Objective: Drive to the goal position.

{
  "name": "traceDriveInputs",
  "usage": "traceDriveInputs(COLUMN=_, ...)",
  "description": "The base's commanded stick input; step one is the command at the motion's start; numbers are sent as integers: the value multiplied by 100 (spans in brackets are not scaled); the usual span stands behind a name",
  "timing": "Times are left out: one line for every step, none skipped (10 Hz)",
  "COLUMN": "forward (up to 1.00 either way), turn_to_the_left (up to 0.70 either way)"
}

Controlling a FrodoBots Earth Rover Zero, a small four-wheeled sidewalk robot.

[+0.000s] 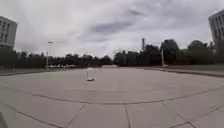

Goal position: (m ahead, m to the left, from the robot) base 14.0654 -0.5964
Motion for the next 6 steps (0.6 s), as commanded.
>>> traceDriveInputs(forward=100, turn_to_the_left=0)
traceDriveInputs(forward=100, turn_to_the_left=0)
traceDriveInputs(forward=100, turn_to_the_left=0)
traceDriveInputs(forward=100, turn_to_the_left=0)
traceDriveInputs(forward=100, turn_to_the_left=0)
traceDriveInputs(forward=100, turn_to_the_left=0)
